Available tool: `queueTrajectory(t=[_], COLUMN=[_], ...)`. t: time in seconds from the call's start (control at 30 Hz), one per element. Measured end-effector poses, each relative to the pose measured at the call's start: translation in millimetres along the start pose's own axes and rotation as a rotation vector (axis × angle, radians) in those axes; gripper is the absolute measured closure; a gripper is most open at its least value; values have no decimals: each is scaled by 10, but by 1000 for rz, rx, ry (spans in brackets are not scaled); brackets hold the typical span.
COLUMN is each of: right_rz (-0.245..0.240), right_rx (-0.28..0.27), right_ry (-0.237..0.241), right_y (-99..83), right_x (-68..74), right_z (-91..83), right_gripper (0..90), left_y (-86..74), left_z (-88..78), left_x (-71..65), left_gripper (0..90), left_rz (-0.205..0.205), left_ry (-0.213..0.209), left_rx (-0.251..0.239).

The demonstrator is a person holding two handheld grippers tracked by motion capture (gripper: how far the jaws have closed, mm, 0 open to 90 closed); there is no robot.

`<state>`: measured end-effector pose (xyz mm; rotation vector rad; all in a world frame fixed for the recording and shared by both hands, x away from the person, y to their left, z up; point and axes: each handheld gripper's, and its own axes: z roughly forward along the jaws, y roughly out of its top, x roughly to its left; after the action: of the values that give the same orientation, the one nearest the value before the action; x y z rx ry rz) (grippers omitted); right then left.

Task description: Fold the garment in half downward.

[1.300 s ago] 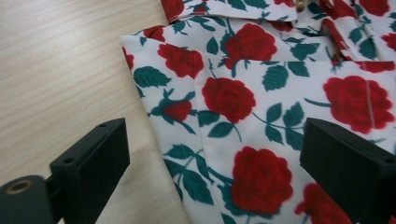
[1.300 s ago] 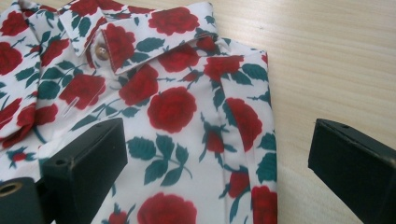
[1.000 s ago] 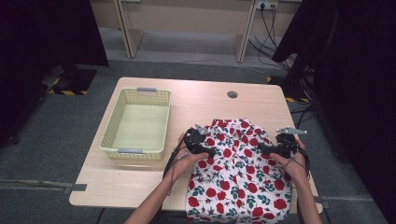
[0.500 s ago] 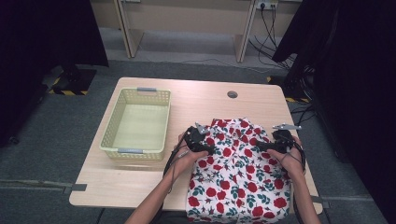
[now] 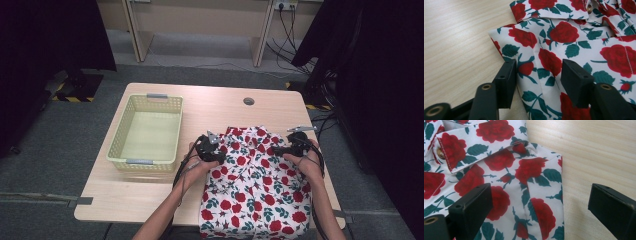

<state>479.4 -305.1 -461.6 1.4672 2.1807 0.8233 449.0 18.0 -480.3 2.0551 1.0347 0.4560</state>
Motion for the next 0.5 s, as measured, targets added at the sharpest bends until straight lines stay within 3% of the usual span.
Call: queueTrajectory(t=[0.23, 0.37, 0.5], right_rz=[-28, -15, -50], right_rx=[19, 4, -23], right_ry=[0, 14, 48], right_y=[-7, -48, -80], right_x=[-19, -43, -11], right_z=[59, 64, 31], right_gripper=[155, 171, 334], left_y=[-8, -10, -15], left_z=[-4, -7, -11], left_x=[5, -5, -57], left_gripper=[659, 720, 778], left_rz=[10, 11, 41], left_ry=[-32, -39, -24], left_rx=[-14, -15, -18])
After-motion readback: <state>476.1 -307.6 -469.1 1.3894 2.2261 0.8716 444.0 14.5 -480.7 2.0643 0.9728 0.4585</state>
